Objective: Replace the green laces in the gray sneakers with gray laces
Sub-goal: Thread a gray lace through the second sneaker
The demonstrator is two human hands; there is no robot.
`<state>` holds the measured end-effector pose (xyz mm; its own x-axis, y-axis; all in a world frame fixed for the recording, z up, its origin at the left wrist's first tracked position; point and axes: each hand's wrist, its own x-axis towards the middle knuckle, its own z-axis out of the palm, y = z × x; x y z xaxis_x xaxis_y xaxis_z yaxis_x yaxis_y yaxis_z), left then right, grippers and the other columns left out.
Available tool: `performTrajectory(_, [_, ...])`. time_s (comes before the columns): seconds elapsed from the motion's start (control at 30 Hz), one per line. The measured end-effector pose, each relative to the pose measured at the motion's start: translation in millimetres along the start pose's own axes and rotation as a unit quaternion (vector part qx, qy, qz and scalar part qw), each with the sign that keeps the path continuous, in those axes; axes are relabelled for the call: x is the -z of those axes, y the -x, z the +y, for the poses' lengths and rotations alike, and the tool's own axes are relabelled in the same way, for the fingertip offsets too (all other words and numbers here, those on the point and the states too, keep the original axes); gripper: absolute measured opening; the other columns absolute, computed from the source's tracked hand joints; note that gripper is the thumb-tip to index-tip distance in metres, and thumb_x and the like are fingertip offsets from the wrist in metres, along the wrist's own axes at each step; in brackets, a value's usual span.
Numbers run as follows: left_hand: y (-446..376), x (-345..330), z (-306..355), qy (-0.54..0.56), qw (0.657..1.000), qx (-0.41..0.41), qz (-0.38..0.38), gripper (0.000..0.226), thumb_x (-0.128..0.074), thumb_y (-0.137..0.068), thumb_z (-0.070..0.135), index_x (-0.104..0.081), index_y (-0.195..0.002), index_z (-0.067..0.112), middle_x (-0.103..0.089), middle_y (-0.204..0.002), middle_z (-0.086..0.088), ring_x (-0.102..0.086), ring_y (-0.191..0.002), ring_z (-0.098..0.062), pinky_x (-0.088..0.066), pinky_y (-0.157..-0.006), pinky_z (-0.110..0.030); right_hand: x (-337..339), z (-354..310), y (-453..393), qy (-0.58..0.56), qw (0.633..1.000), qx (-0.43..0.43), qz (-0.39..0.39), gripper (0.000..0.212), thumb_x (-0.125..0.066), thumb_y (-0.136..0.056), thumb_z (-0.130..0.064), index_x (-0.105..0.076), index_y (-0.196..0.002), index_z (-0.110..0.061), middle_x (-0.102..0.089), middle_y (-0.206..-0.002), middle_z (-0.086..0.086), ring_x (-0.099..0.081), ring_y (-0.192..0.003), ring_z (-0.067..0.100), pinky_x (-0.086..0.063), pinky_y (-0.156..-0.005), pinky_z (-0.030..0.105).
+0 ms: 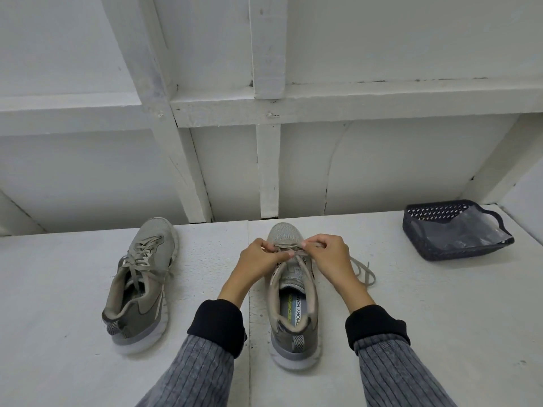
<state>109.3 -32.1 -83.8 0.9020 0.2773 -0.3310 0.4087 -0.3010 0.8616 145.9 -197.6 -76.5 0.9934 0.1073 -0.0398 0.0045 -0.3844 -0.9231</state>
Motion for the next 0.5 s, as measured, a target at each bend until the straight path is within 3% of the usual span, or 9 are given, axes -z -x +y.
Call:
performTrajectory(0.1, [-3, 6, 2, -0.02, 0.999, 0.022, -0.015, 0.027, -0.077, -0.079, 0.033, -0.058, -0.09, 0.018, -0.064, -0.09, 0.0, -0.058, -0.077, -0.012, -0.053, -0.069, -0.029, -6, 1, -4, 0.018, 1.0, -0.001, 0.001, 0.011, -0.074, -0.083, -0.018, -0.076, -0.089, -0.008, -0.069, -0.084, -0.001, -0.059, -0.079, 0.007, -0.039, -0.064, 0.01])
performTrajectory(0.17, [-3, 13, 1, 0.014, 0.999, 0.027, -0.022, 0.015, -0.07, -0.087, 0.026, -0.065, -0.092, 0.013, -0.065, -0.093, -0.003, -0.06, -0.079, -0.012, -0.055, -0.063, -0.024, -11, 0, -6, 0.022, 1.0, -0.004, -0.002, 0.013, -0.075, -0.082, -0.018, -0.076, -0.09, -0.008, -0.069, -0.085, 0.0, -0.059, -0.078, 0.006, -0.038, -0.062, 0.008])
performTrajectory(0.3, [2, 24, -13, 0.095, 0.994, 0.014, -0.052, 0.021, -0.061, -0.096, 0.018, -0.07, -0.103, 0.002, -0.069, -0.095, -0.011, -0.065, -0.081, -0.014, -0.053, -0.058, -0.019, -21, -3, -9, 0.028, 0.999, -0.001, -0.029, 0.008, -0.075, -0.082, -0.019, -0.077, -0.087, -0.013, -0.067, -0.077, -0.005, -0.057, -0.071, -0.001, -0.038, -0.058, 0.01])
performTrajectory(0.5, [4, 27, -26, 0.159, 0.985, 0.017, -0.068, 0.022, -0.053, -0.098, 0.007, -0.07, -0.109, -0.002, -0.071, -0.097, -0.017, -0.067, -0.083, -0.019, -0.057, -0.065, -0.025, -34, 1, -10, 0.035, 0.998, 0.011, -0.06, 0.012, -0.072, -0.085, -0.023, -0.075, -0.091, -0.013, -0.071, -0.092, -0.002, -0.064, -0.09, 0.013, -0.051, -0.08, 0.028])
